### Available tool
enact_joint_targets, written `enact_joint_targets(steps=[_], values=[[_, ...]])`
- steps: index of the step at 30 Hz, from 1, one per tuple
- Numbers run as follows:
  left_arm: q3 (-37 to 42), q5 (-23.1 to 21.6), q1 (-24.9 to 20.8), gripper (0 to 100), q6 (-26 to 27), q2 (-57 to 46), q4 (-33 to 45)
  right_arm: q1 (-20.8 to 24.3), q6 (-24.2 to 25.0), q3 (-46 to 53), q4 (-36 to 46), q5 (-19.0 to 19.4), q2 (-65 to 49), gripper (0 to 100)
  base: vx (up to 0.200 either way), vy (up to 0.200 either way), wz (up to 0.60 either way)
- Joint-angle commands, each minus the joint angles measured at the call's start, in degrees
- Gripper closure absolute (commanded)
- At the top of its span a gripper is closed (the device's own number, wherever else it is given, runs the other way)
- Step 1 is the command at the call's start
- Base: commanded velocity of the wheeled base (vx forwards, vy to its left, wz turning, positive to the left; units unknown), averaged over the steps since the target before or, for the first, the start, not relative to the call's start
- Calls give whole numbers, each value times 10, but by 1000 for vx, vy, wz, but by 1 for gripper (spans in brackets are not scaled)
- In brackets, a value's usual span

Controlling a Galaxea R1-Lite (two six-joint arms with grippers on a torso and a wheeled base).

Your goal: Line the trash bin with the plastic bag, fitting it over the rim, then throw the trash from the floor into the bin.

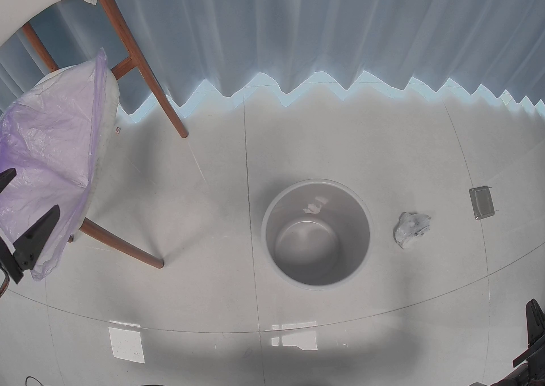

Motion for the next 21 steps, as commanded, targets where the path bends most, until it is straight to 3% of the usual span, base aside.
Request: enact_joint_targets(steps=[1,7,12,18,21], values=[[-15,2,-1,0,7,-79,3,0,0,10,0,0,-10,100,0,0,0],[-113,1,2,0,15,-47,27,0,0,10,0,0,-10,100,0,0,0],[-138,11,10,0,15,-4,39,0,0,10,0,0,-10,100,0,0,0],[-128,59,13,0,28,51,48,0,0,10,0,0,-10,100,0,0,0],[-133,93,6,0,76,89,41,0,0,10,0,0,-10,100,0,0,0]])
